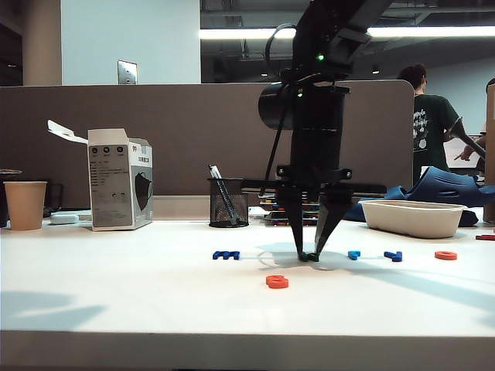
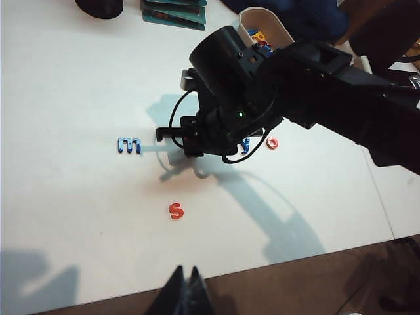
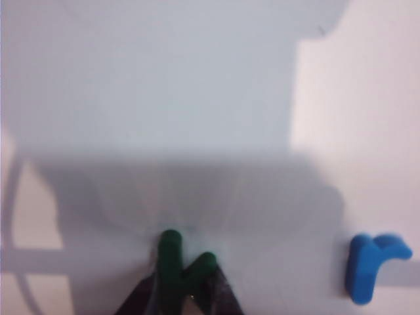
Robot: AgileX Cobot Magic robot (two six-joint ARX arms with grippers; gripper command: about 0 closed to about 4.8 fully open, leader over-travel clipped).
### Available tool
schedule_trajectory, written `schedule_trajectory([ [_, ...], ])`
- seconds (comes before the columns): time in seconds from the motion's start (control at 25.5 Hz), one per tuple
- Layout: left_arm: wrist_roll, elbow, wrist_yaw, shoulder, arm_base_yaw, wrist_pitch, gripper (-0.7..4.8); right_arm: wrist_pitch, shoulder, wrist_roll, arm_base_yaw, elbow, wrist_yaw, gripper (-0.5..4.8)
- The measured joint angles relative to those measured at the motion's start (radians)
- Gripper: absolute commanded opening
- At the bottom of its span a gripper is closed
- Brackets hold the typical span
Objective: Select the appropriate letters from the row of letter magnets placed on the table to arrange into the word "sky".
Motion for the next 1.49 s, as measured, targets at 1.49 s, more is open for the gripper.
schedule_trajectory([
  [1.49, 0.0, 0.0, 0.0, 0.0, 0.0, 0.0, -0.04, -0.148, -0.11, -0.021, 0.164, -0.183, 0.048, 0.81],
])
